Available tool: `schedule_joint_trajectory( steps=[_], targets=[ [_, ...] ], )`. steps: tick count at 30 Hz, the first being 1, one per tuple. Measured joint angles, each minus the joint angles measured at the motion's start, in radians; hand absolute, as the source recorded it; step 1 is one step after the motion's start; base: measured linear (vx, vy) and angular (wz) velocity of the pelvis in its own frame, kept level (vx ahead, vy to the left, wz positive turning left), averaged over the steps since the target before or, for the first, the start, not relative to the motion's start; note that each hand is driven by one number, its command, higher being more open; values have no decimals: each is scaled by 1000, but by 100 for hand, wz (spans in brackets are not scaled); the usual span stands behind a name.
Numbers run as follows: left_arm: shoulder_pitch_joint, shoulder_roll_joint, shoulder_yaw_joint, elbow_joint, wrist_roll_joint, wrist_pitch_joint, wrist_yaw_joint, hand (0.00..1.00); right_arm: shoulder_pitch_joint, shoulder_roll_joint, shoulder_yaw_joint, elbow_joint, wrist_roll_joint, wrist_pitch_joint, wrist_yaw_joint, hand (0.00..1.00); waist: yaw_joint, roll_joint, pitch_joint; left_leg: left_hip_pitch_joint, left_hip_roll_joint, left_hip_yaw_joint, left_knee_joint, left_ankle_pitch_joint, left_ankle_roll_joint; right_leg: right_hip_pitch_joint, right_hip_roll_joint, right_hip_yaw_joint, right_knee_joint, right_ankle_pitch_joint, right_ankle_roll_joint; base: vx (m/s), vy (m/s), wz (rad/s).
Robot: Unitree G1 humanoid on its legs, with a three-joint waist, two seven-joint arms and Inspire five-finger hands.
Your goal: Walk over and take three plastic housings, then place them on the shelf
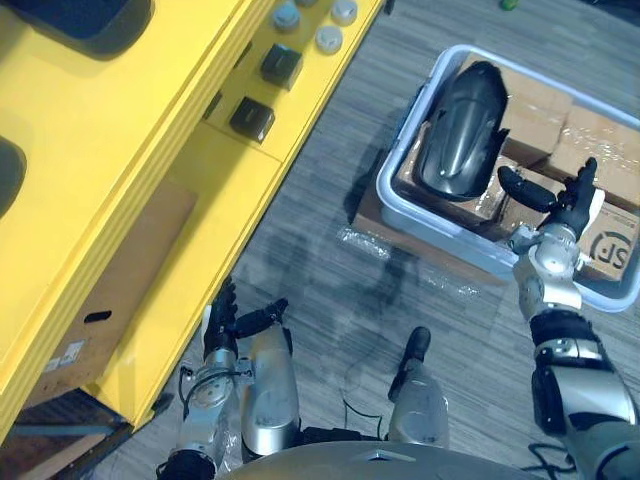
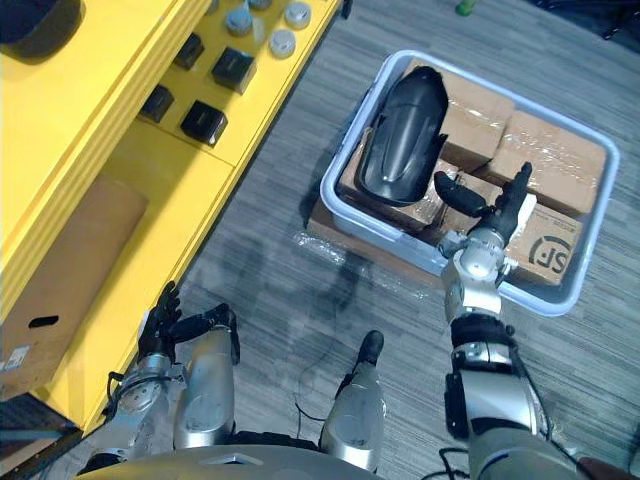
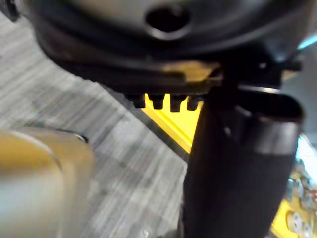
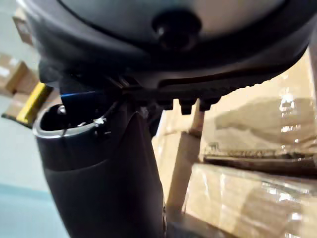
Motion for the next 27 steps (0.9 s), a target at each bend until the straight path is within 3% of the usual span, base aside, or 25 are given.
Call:
schedule_joint_trajectory(
  steps=[4, 8, 11, 17, 18, 23, 27],
  targets=[
    [-6, -4, -2, 20, 0, -22, 5, 100, -106, -63, 78, 86, 1, 18, 22, 100, 27, 29, 23, -17, -3, -21, 4, 7, 4, -12, -1, -19, 23, -1, 0, -29, 17, 12],
    [-6, -5, -18, 39, -6, -25, 7, 100, -186, -104, 126, 145, -1, 56, 23, 100, 48, 39, 28, -30, -12, -38, -20, 28, 4, -38, -6, -29, 38, -2, -1, -36, -4, 7],
    [-8, -26, -49, 57, -15, -28, -3, 100, -224, -160, 147, 179, -1, 103, 23, 100, 51, 64, 41, -30, -16, -45, -27, 37, 5, -47, -12, -39, 67, -5, -5, -64, 8, 7],
    [-22, -36, -77, 78, -49, -57, -3, 100, -298, -205, 173, 245, -50, 225, 25, 100, 54, 76, 43, -34, -18, -48, -52, 61, 1, -62, -13, -46, 72, -9, -9, -58, -10, 0],
    [-22, -36, -85, 78, -52, -62, -3, 100, -315, -215, 177, 257, -51, 250, 31, 0, 55, 79, 43, -35, -18, -49, -52, 63, 1, -62, -13, -47, 72, -9, -9, -49, -3, 4],
    [-22, -36, -92, 80, -79, -63, -4, 100, -360, -221, 184, 299, -138, 322, 74, 0, 56, 79, 43, -34, -19, -56, -59, 71, 1, -63, -13, -52, 83, -9, -9, -25, 0, 5],
    [-23, -36, -99, 84, -108, -65, -3, 100, -375, -292, 195, 333, -182, 377, 127, 0, 65, 79, 43, -29, -20, -58, -76, 83, -1, -63, -14, -55, 87, -12, -10, -6, -2, 2]
  ],
)
